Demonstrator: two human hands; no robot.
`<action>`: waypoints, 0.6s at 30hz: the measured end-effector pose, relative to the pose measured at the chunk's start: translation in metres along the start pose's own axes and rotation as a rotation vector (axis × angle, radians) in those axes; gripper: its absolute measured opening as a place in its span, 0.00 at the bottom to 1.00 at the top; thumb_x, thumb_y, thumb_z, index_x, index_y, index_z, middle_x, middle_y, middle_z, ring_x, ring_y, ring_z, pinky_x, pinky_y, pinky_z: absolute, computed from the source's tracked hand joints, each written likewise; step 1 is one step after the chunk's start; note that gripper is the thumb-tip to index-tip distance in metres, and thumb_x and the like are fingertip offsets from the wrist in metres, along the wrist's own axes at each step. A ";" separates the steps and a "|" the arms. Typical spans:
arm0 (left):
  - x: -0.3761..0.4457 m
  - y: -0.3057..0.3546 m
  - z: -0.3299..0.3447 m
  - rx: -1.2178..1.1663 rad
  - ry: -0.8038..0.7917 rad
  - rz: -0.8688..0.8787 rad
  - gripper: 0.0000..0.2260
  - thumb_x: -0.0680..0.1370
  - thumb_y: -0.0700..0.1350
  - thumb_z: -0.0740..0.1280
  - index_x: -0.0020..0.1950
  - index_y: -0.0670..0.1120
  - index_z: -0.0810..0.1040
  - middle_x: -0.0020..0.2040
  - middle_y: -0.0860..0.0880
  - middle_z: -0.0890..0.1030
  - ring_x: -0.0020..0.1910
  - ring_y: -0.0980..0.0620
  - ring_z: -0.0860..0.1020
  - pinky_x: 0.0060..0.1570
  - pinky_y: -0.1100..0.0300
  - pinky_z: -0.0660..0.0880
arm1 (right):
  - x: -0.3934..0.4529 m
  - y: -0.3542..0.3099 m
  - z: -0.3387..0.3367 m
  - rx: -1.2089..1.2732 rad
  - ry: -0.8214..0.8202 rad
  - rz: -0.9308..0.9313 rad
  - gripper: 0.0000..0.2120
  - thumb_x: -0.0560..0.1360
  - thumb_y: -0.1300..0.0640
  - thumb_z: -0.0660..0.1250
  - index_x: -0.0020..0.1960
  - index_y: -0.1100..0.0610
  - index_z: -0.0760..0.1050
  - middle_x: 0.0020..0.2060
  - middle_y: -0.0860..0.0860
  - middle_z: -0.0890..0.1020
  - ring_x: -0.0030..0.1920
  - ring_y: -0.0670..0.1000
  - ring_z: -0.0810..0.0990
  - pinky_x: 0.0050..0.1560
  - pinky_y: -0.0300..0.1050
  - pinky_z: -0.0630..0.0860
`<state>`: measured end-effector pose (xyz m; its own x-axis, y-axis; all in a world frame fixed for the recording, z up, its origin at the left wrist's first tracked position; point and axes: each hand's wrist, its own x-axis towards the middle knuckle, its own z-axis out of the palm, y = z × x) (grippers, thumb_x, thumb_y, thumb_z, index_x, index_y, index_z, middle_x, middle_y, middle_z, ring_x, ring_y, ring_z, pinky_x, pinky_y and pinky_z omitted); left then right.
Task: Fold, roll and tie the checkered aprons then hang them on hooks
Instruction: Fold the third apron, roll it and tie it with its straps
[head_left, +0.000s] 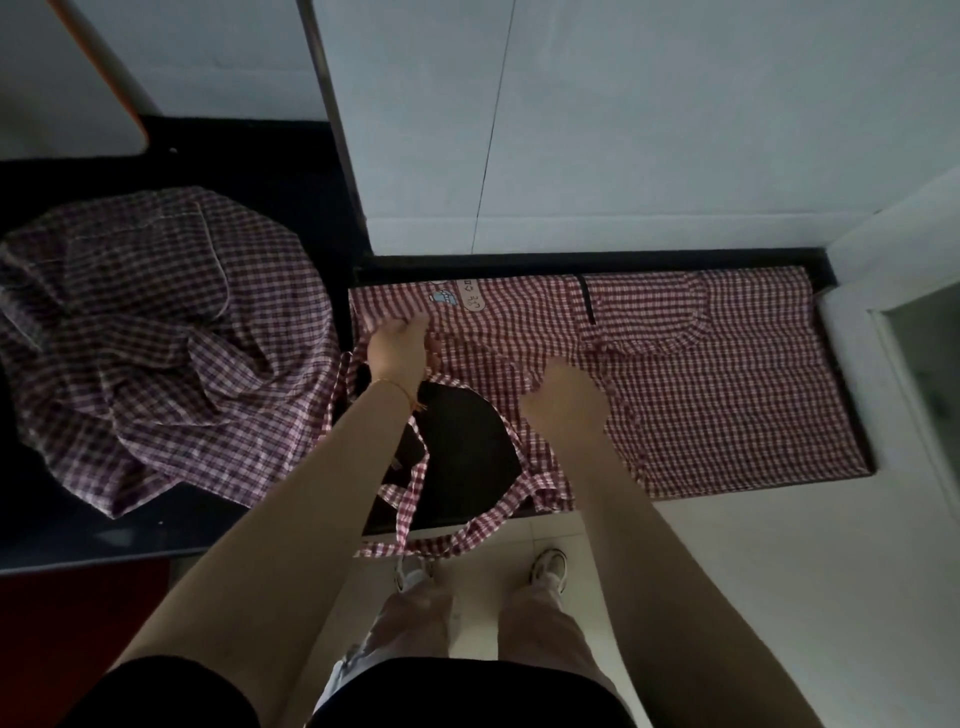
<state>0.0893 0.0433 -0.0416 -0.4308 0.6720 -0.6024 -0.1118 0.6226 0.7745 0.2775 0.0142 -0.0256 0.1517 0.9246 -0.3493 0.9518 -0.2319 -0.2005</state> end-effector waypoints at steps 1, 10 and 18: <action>0.003 -0.003 -0.003 0.009 0.031 -0.004 0.11 0.82 0.47 0.62 0.42 0.46 0.76 0.41 0.45 0.82 0.34 0.52 0.78 0.37 0.59 0.77 | -0.004 -0.005 0.002 -0.001 -0.017 -0.026 0.07 0.76 0.59 0.66 0.52 0.56 0.70 0.41 0.50 0.76 0.43 0.50 0.77 0.50 0.49 0.76; 0.044 -0.048 -0.006 0.070 0.131 -0.186 0.16 0.83 0.51 0.57 0.67 0.47 0.73 0.59 0.42 0.80 0.54 0.41 0.81 0.56 0.46 0.79 | -0.023 0.000 0.030 -0.196 -0.217 -0.054 0.13 0.78 0.54 0.68 0.60 0.56 0.72 0.46 0.50 0.76 0.46 0.51 0.77 0.47 0.45 0.74; -0.002 -0.032 0.000 0.030 0.061 -0.126 0.17 0.78 0.52 0.66 0.60 0.41 0.77 0.51 0.46 0.81 0.48 0.48 0.80 0.55 0.47 0.80 | -0.036 -0.005 0.046 -0.121 -0.319 -0.286 0.16 0.77 0.59 0.68 0.63 0.56 0.69 0.51 0.52 0.77 0.48 0.51 0.78 0.50 0.48 0.78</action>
<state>0.0941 0.0220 -0.0651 -0.4692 0.5625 -0.6808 -0.1421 0.7128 0.6868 0.2548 -0.0321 -0.0539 -0.1939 0.8028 -0.5638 0.9708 0.0742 -0.2282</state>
